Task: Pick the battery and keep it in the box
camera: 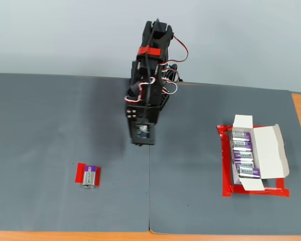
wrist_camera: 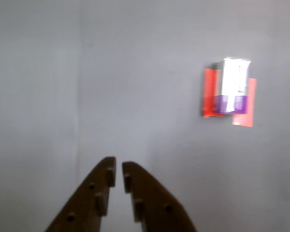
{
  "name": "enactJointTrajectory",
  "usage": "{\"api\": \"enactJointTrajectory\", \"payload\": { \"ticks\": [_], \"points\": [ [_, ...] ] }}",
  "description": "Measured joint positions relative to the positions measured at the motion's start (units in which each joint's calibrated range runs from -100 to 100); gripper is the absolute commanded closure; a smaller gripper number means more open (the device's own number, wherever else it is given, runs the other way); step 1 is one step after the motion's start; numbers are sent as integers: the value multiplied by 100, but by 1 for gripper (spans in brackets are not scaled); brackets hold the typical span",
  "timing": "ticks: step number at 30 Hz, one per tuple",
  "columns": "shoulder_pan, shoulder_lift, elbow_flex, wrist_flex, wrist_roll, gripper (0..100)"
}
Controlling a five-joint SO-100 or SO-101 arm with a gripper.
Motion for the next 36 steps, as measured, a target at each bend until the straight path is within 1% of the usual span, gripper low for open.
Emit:
{"api": "enactJointTrajectory", "payload": {
  "ticks": [7,13,15,19,21,31,36],
  "points": [
    [722,1334,-844,-434,49,98],
    [862,2489,-1581,-451,54,97],
    [862,2719,-1715,-451,54,95],
    [862,3042,-1805,-451,54,84],
    [855,3161,-1805,-529,59,81],
    [906,3568,-1805,-1448,88,79],
    [906,3764,-1805,-1500,190,72]
  ]
}}
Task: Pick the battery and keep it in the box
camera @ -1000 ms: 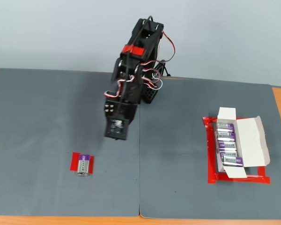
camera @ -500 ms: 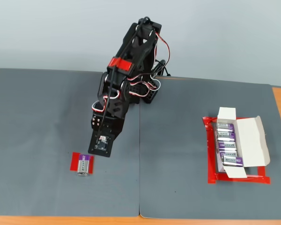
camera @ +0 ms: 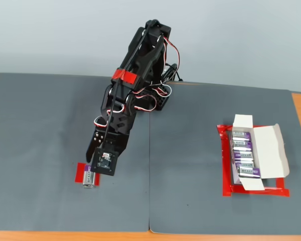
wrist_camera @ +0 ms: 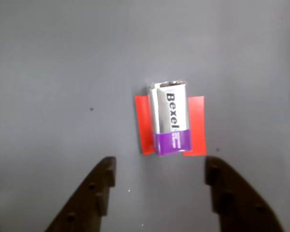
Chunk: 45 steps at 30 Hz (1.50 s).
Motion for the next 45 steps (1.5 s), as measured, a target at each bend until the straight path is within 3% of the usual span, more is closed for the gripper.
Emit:
{"api": "enactJointTrajectory", "payload": {
  "ticks": [15,45],
  "points": [
    [169,841,-207,-598,83,69],
    [287,1988,-709,-694,186,69]
  ]
}}
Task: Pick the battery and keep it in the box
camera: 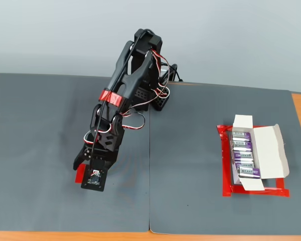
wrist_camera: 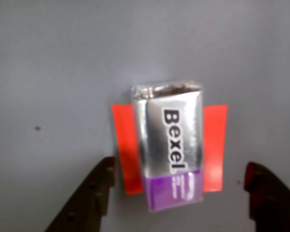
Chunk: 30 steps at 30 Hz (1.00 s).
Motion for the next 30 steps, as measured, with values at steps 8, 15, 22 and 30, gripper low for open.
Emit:
{"api": "enactJointTrajectory", "payload": {
  "ticks": [8,15,22,30],
  "points": [
    [-37,212,-233,-156,0,70],
    [-15,238,-251,-156,0,70],
    [-15,238,-251,-156,88,70],
    [-15,527,-620,78,88,70]
  ]
}}
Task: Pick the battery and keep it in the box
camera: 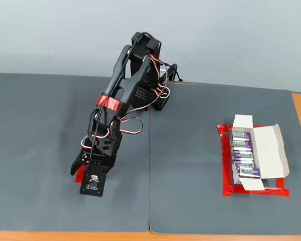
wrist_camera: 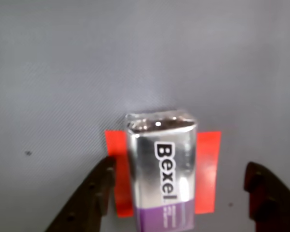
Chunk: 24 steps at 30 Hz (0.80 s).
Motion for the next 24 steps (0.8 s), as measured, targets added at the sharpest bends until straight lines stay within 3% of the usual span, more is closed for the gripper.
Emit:
{"api": "enactJointTrajectory", "payload": {
  "ticks": [24],
  "points": [
    [0,110,-225,165,0,70]
  ]
}}
